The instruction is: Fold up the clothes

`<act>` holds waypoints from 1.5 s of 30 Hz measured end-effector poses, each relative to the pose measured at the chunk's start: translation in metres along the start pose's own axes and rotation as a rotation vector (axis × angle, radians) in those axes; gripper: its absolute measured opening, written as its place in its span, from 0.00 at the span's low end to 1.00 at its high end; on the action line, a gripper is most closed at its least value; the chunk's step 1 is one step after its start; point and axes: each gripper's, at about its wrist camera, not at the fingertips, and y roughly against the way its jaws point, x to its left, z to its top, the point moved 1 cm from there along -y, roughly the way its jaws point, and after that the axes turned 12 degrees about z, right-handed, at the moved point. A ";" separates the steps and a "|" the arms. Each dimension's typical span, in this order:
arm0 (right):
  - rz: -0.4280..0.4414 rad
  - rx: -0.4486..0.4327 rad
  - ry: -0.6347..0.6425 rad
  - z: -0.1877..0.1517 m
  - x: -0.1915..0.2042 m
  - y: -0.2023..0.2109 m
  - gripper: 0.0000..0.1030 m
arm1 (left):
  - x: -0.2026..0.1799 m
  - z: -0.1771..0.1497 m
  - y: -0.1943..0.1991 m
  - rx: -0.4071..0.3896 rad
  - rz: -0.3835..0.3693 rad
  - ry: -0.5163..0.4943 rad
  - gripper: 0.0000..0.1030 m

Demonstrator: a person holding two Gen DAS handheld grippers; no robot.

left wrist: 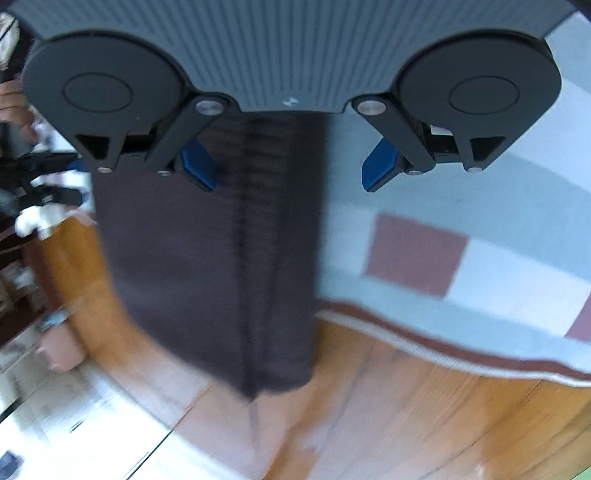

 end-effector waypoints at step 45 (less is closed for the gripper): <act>-0.039 0.074 0.289 0.031 -0.013 0.054 0.81 | -0.060 -0.014 -0.033 0.040 -0.351 0.032 0.72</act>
